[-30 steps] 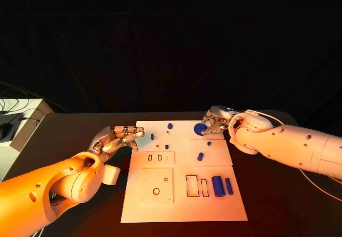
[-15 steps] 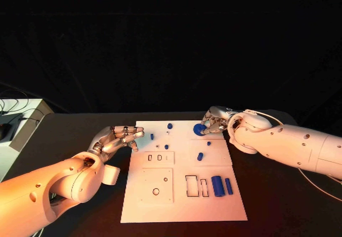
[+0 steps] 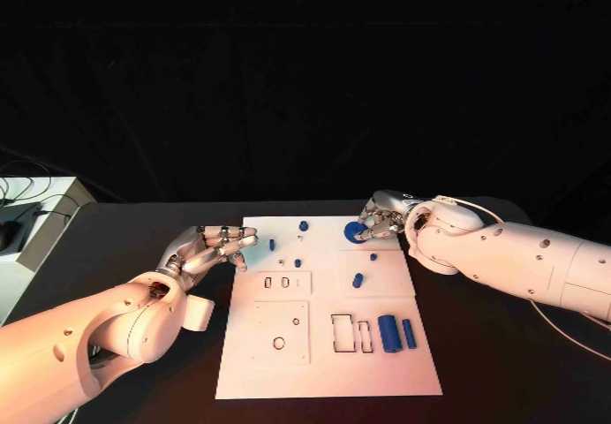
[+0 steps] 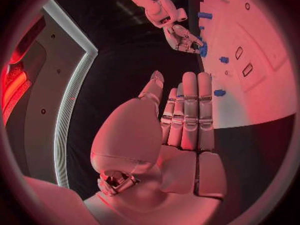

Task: Assemble the parts on the task board

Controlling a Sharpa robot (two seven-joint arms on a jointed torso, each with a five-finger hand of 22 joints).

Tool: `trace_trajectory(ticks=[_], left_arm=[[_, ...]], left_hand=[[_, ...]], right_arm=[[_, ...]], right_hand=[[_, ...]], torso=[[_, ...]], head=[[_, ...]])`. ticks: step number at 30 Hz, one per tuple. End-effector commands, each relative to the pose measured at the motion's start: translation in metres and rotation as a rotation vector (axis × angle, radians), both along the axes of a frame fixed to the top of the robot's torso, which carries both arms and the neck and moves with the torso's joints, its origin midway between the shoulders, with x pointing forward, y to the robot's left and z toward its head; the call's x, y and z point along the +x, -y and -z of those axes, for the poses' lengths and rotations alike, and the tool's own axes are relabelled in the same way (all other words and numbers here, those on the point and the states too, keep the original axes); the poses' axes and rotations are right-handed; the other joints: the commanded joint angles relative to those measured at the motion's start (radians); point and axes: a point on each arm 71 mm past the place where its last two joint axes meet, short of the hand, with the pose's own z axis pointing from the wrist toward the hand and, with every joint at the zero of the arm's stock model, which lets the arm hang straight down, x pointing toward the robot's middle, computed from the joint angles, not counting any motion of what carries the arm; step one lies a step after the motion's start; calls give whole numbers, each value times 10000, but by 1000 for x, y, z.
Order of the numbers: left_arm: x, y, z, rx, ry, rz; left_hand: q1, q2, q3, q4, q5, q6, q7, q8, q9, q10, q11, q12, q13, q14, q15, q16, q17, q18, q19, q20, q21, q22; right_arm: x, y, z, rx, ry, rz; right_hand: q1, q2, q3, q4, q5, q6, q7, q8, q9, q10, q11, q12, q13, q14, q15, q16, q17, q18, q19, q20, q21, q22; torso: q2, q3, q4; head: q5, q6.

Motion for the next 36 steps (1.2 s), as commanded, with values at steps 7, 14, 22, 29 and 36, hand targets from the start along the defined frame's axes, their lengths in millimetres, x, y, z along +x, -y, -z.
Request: trace_trajectory(ticks=[7, 14, 22, 29, 36], left_arm=[[0, 2, -1, -110, 57, 180], [0, 2, 0, -107, 56, 172], [0, 2, 0, -100, 52, 158], [0, 2, 0, -102, 49, 149], [0, 1, 0, -102, 49, 144]], left_hand=[[-64, 55, 12, -73, -14, -34, -14, -6, 6, 2, 18, 9, -10, -31, 40, -56, -5, 186, -39, 27, 69, -15], [-64, 55, 12, -73, -14, -34, -14, -6, 6, 2, 18, 9, -10, -31, 40, -56, -5, 186, -39, 27, 69, -15], [-64, 55, 12, -73, -14, -34, -14, -6, 6, 2, 18, 9, -10, -31, 40, -56, -5, 186, -39, 27, 69, -15], [-64, 55, 12, -73, -14, -34, -14, -6, 6, 2, 18, 9, -10, -31, 40, -56, -5, 186, -39, 27, 69, -15], [-68, 81, 24, -74, -14, -28, -11, -6, 6, 8, 17, 9, -11, -28, 38, -53, -2, 186, -40, 26, 84, -33]], right_arm=[[-1, -4, 5, -340, -312, -65], [-2, -7, 3, -656, 76, -93], [-5, -13, 1, -1032, 429, -216], [-8, -19, -1, -1243, 910, -376], [-11, -24, -5, -1112, 1405, -477]], right_hand=[[-59, -179, 124, 221, -115, -41, 13, -16, 20, 40, 19, -5, 26, -6, 55, 40, 22, -170, 526, 70, 38, 1781], [66, -80, 172, 151, -252, 131, -50, 45, 57, 108, -28, 32, 58, 0, 24, 48, 32, -179, 533, 54, 73, 1789], [421, 422, 229, -580, -307, 608, -170, -7, 112, 214, -135, 5, 105, 1, -65, 17, 31, -221, 535, -32, 136, 1804], [538, 658, 216, -995, -340, 828, -241, -64, 128, 270, -191, -33, 161, 10, -108, -11, 73, -254, 532, -88, 171, 1813], [447, 649, 172, -959, -356, 877, -265, -56, 135, 312, -206, -14, 183, 15, -119, -11, 85, -259, 538, -97, 195, 1818]], torso=[[-5, 0, 7], [-6, -1, 10], [-10, -1, 3], [-11, 2, -10], [-3, 0, 10]], head=[[4, -37], [15, -32], [34, -38], [39, -5], [44, 20]])
